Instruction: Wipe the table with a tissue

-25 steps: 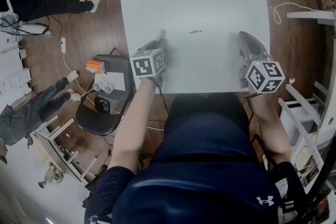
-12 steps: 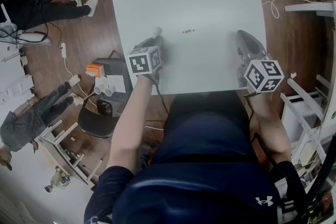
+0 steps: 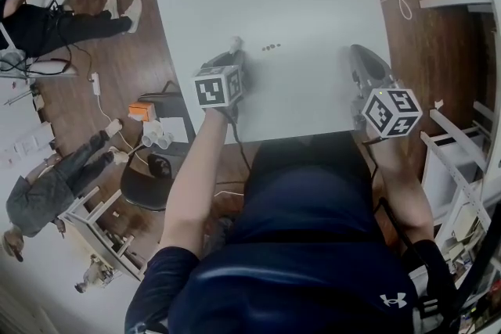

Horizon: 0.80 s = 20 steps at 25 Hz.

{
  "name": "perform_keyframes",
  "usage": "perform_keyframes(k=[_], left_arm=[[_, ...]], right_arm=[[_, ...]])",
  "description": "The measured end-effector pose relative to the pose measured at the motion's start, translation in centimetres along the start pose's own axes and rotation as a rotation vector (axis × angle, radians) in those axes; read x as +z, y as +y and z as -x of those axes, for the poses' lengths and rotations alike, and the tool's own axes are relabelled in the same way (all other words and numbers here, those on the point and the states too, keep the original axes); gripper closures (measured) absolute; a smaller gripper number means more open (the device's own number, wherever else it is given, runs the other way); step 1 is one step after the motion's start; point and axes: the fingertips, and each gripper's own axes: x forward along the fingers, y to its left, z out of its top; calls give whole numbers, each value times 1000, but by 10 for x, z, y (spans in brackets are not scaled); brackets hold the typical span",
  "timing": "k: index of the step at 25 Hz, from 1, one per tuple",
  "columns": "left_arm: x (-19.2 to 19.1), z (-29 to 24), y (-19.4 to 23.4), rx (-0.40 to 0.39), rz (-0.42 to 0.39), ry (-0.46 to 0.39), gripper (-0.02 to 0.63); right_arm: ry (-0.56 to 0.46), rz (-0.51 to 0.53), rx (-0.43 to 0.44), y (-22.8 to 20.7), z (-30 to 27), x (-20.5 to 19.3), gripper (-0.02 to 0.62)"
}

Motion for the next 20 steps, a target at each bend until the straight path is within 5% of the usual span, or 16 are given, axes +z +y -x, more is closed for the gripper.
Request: perform_keyframes(k=[5,20], left_arm=[[3,-6,-19,-32,-70,27,587],[9,-18,-45,-28,-98,49,588]], right_arm=[[-1,-11,-2,-3,3,-2,583],[6,-27,4,-21,13,-1,584]])
